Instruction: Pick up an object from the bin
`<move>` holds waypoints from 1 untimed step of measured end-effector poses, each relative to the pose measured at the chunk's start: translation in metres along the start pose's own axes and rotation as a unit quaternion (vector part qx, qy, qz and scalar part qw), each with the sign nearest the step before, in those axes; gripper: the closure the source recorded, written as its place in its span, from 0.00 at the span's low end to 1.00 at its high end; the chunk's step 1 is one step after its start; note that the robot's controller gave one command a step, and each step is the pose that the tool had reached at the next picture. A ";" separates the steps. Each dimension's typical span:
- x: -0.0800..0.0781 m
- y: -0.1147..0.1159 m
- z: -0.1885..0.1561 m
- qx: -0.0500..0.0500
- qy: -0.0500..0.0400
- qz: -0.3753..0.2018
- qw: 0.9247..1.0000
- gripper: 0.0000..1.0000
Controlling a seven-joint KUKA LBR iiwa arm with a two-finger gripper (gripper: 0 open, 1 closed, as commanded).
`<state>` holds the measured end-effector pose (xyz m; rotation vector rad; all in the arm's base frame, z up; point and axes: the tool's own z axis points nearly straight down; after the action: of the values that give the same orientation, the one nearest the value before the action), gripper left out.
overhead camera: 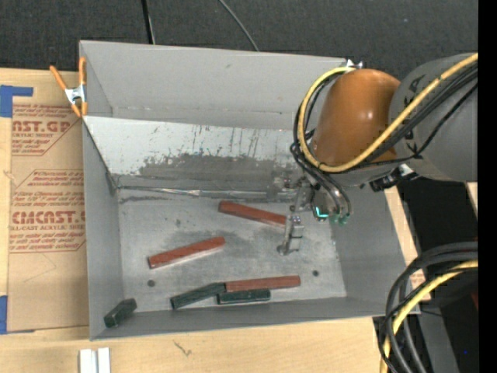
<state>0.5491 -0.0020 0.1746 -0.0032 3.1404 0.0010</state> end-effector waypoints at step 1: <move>-0.018 -0.007 0.046 0.000 -0.005 0.017 1.000 0.00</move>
Offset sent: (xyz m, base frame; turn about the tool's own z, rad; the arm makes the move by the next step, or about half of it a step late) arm 0.0259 -0.0103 -0.1046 0.0046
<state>0.5667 -0.0088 0.1283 0.0506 3.1309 0.0021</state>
